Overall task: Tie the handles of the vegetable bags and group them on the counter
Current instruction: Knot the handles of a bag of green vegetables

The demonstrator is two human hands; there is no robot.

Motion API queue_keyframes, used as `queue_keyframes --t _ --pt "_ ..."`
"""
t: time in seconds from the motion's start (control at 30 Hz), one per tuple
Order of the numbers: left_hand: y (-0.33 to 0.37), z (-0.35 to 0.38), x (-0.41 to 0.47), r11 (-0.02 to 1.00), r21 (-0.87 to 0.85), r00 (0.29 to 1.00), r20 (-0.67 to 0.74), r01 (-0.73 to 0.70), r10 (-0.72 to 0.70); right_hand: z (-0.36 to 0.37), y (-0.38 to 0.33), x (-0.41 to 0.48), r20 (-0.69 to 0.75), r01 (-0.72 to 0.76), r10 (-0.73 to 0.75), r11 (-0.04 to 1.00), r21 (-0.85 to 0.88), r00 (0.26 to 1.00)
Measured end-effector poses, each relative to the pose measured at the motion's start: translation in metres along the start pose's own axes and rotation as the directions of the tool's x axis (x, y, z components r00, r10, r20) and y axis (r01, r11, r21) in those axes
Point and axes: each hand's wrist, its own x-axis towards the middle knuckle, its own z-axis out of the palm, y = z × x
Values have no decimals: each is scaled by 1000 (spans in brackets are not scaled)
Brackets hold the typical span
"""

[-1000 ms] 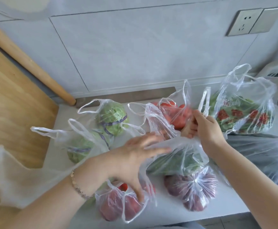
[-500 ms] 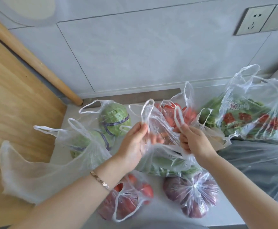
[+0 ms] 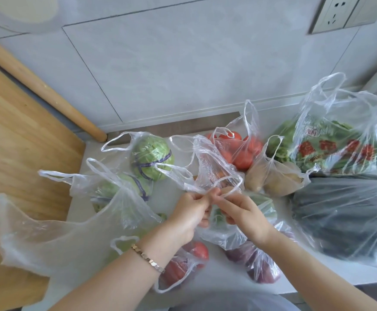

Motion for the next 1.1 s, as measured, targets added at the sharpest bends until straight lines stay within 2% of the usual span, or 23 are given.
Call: queue_keyframes --t 0.1,0.17,0.23,0.3,0.33,0.4,0.43,0.5,0.57,0.6,0.63,0.7,0.73,0.77,0.87,0.93,1.0,1.07,1.1 --pt "0 3 1 999 -30 998 51 -28 29 1 4 -3 -84 41 -44 998 -43 995" --pt "-2 6 0 998 -19 997 48 -66 67 1 6 -2 -164 9 3 997 76 986" --pt "-4 7 -1 991 -27 990 43 -133 134 0 7 1 -170 -69 122 956 285 978" --pt "-6 6 -2 972 -69 973 43 -225 228 -4 6 5 -118 -153 234 868 472 965" --pt "-8 4 -2 957 -38 957 26 -286 287 -6 6 8 -116 -189 306 800 570 945" --pt "-15 -1 -4 897 127 904 8 -424 426 -14 7 16 -162 -218 480 640 737 862" --pt "-19 -3 -6 842 223 867 27 -491 498 -18 9 21 -185 -227 542 603 764 820" --pt "-26 -7 -9 638 440 746 123 -632 654 -22 11 26 -197 -321 587 658 681 786" --pt "-29 -10 -8 390 560 597 247 -731 763 -21 15 29 -247 -443 573 788 428 781" --pt "-28 -9 -6 331 570 558 283 -752 780 -20 15 28 -294 -473 537 841 262 791" --pt "-27 -8 -5 318 563 543 290 -763 788 -17 16 28 -347 -471 472 877 94 810" --pt "-23 -6 -2 379 535 555 215 -755 803 -12 16 23 -405 -338 235 919 -205 884" --pt "-21 -5 0 443 526 588 140 -726 797 -9 14 19 -374 -234 117 930 -284 920" --pt "-17 -5 2 519 513 632 61 -684 773 -7 11 14 -318 -144 46 945 -293 947" --pt "-4 -9 10 724 432 771 -96 -538 630 -7 3 0 -92 -23 9 988 -154 996" --pt "-2 -11 16 794 396 841 -90 -461 533 -14 1 -7 54 -23 26 998 -61 998" --pt "-3 -11 20 838 363 885 -66 -408 460 -18 1 -10 148 -38 14 986 162 989" --pt "-7 -9 21 890 289 923 -52 -352 381 -19 2 -9 69 20 -44 950 312 997" --pt "-8 -7 20 920 240 944 -37 -310 328 -19 4 -6 -17 86 -85 952 292 996"
